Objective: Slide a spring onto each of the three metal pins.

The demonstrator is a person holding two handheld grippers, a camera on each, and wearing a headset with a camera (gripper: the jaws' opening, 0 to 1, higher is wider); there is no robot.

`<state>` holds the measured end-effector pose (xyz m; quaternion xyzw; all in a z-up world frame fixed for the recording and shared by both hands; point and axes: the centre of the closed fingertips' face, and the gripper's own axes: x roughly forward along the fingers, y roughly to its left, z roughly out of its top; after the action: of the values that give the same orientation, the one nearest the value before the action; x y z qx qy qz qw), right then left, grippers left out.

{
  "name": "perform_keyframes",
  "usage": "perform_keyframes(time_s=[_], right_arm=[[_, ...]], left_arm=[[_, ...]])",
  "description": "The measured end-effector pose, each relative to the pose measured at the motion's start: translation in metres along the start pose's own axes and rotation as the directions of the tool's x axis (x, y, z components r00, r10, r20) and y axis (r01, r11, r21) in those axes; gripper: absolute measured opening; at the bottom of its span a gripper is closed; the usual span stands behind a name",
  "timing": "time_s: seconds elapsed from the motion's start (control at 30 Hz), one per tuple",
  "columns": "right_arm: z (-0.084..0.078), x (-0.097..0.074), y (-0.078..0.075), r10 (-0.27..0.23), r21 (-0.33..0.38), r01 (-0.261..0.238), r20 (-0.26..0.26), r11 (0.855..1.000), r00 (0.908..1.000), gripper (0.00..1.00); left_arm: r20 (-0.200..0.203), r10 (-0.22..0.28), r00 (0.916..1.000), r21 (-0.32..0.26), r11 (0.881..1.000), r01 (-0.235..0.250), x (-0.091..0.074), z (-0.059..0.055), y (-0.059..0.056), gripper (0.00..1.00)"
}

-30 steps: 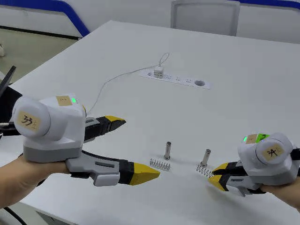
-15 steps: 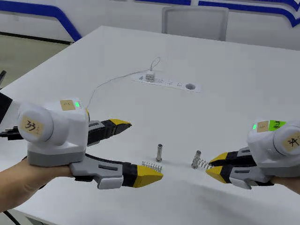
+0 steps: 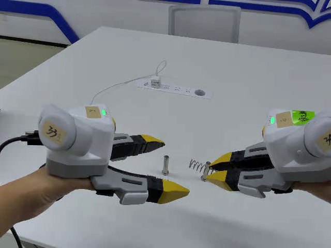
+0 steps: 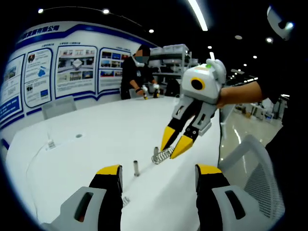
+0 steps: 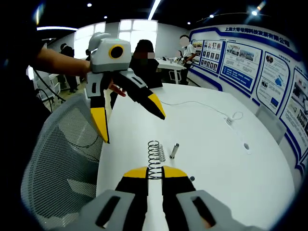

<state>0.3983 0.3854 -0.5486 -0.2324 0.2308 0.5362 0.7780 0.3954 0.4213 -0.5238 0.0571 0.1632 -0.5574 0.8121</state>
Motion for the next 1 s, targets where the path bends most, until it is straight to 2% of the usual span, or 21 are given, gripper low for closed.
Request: perform_keyframes(time_s=[0.3,0.5,0.8,1.0], right_arm=[[0.004,-0.005,0.014,0.037,-0.04,-0.037,-0.003,0.999,0.9993,0.1],[0.011,-0.004,0.02,0.052,-0.067,-0.052,-0.001,0.996,0.9987,0.1],[0.018,-0.002,0.029,0.088,-0.114,-0.089,-0.014,0.989,0.996,0.11],[0.015,-0.001,0.033,0.102,-0.128,-0.106,-0.034,0.986,0.9942,0.11]], left_arm=[[-0.017,-0.047,0.9988,0.03,0.998,0.047,0.007,0.0,-0.01,0.47],[-0.053,-0.075,0.9958,0.051,0.996,0.078,0.012,-0.004,-0.019,0.42],[-0.065,-0.101,0.9928,0.061,0.993,0.105,0.012,-0.006,-0.022,0.31],[-0.059,-0.13,0.9898,0.051,0.99,0.133,0.012,-0.004,-0.028,0.26]])
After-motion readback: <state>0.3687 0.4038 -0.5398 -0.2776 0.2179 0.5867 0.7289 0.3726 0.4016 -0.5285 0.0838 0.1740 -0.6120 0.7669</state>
